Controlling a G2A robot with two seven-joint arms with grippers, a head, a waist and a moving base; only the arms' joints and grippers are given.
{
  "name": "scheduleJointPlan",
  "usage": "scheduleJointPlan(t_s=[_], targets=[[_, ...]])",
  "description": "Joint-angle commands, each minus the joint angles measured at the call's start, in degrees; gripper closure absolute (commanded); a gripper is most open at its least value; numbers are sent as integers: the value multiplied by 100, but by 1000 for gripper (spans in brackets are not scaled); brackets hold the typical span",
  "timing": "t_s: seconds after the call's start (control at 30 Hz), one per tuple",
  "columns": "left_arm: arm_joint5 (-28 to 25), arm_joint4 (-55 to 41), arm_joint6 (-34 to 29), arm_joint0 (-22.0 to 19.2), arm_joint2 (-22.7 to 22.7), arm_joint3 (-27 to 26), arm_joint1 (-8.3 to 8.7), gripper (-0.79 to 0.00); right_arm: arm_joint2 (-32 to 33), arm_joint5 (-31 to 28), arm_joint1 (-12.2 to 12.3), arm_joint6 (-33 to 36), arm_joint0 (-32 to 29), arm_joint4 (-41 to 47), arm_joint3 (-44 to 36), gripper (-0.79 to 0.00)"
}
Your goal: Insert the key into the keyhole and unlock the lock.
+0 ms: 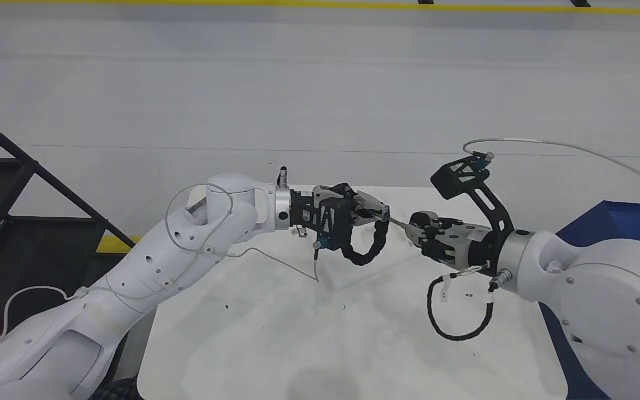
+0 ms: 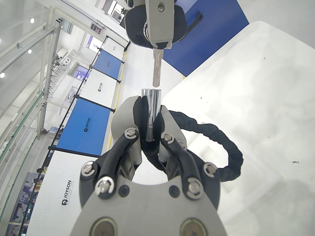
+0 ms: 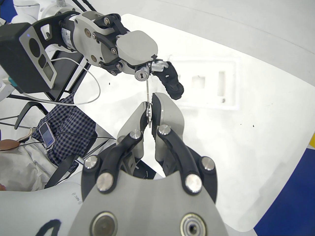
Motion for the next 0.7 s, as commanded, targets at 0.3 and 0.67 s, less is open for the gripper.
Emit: scheduleJointPlan(t_s=[0.3,0.67], targets=[[-118,132,-70,79,-124,-29,-76,0,-61,-5,13,-27,17,26,0,0],[-242,254,-88,134,-214,4,-157,0,-108,7,27,-78,10,14,0,0]])
